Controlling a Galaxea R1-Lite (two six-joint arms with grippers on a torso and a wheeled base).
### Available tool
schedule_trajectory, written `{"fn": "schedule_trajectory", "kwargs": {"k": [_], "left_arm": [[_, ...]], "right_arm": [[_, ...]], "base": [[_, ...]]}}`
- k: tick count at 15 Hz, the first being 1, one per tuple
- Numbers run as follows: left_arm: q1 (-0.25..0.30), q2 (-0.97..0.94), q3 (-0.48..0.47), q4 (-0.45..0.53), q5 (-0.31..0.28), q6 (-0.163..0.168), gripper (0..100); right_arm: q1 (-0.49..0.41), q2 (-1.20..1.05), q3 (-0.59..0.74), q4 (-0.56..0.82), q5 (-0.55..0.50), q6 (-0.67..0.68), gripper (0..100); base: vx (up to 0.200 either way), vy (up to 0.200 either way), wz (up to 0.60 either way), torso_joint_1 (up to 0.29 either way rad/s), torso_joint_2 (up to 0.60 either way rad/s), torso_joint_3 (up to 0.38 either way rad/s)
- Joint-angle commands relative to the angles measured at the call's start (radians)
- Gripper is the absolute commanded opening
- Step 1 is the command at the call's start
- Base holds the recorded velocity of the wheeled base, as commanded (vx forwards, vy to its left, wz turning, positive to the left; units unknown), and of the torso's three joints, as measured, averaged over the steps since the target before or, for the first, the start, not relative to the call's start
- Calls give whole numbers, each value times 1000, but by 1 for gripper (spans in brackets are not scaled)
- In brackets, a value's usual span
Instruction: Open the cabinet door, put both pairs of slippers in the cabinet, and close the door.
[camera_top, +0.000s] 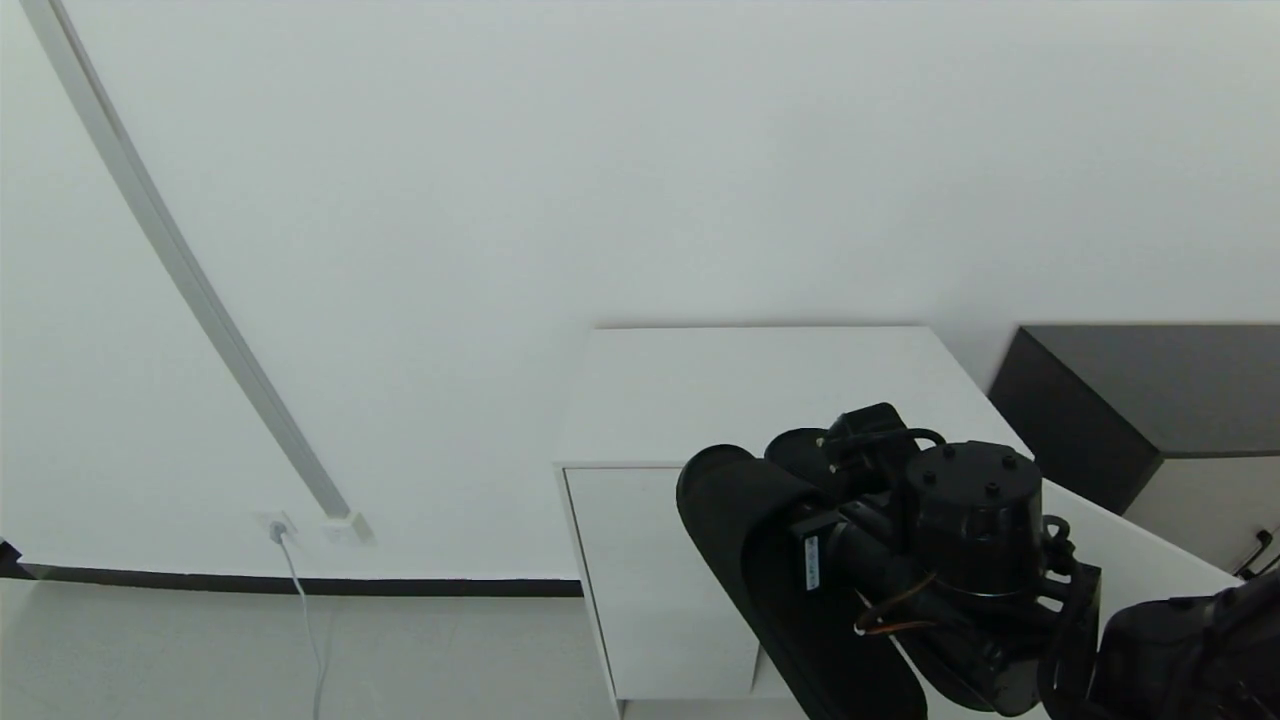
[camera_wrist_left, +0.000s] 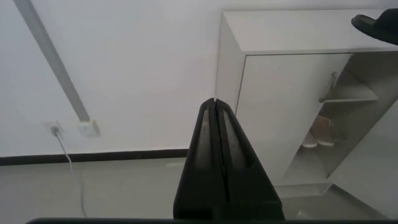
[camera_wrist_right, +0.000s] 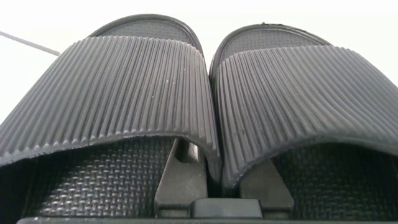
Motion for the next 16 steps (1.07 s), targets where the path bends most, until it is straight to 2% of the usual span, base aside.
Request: {"fn": "schedule_trajectory", "kwargs": {"k": [1,10,16], "left_arm": [[0,2,0,0,0,0,0],[0,2,0,0,0,-1,0],[0,0,0,0,0,-1,0]], "right_arm": [[0,2,2,0,0,1,0],[-18,5,20,-46,0,-1,0],[-23,5,33,-49,1,-1,0]], "base": [[0,-200,0,-2,2,2],[0,-200,0,3,1,2],[0,0,0,0,0,0]]}}
